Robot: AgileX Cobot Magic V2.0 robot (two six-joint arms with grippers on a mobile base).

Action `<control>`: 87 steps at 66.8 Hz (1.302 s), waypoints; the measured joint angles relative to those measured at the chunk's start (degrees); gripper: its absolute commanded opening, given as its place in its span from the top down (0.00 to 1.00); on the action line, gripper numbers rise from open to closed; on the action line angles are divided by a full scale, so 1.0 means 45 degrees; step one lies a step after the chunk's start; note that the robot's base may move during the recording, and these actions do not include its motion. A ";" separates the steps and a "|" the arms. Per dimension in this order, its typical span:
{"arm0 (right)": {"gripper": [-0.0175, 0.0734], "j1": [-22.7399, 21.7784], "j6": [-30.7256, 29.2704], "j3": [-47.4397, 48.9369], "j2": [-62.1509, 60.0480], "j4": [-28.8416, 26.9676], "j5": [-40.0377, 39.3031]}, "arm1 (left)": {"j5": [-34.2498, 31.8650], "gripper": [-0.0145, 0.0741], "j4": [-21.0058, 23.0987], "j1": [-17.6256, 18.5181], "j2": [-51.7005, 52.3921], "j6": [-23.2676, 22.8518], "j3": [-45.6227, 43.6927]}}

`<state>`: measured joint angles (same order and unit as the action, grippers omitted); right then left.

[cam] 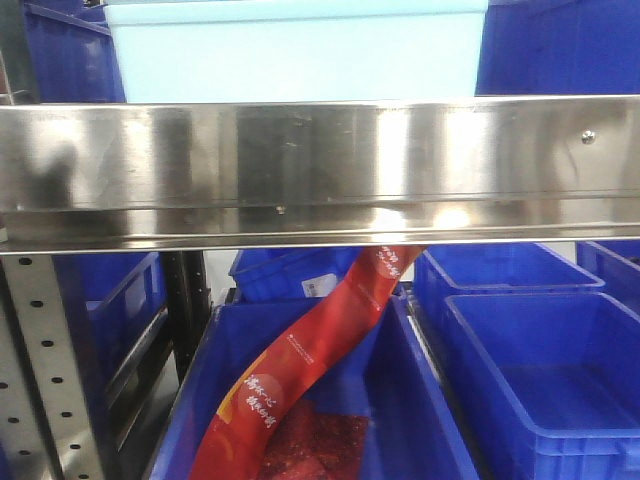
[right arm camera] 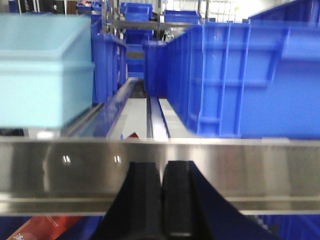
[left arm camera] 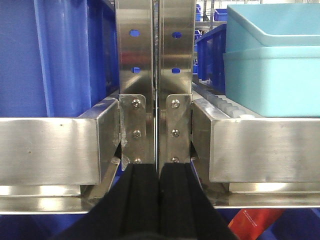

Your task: Move two blue bins to right shelf middle

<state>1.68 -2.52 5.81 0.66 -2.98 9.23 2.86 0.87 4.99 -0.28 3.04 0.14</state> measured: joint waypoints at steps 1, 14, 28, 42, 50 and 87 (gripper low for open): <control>0.99 0.0000 0.0000 -0.0179 0.0000 -0.0026 -0.0170 | 0.0000 0.96 0.0000 0.0000 0.0000 0.0000 0.0000; 0.99 -0.0056 0.0000 -0.1270 -0.0050 -0.0079 -0.1024 | 0.0000 0.96 0.0022 0.0000 0.0000 0.0000 0.0000; 0.99 -0.0056 0.0000 -0.1290 -0.0089 -0.0079 -0.1002 | -0.0010 0.96 0.0022 0.0000 0.0000 0.0000 0.0000; 0.99 -0.0056 0.0000 -0.1290 -0.0109 -0.0079 -0.1002 | -0.0031 0.96 0.0022 0.0000 0.0000 0.0000 0.0000; 0.99 -0.0056 0.0000 -0.1290 -0.0109 -0.0079 -0.1002 | -0.0031 0.96 0.0022 0.0000 0.0000 0.0000 0.0000; 0.99 -0.0056 0.0000 -0.1290 -0.0109 -0.0079 -0.1002 | -0.0031 0.96 0.0022 0.0000 0.0000 0.0000 0.0000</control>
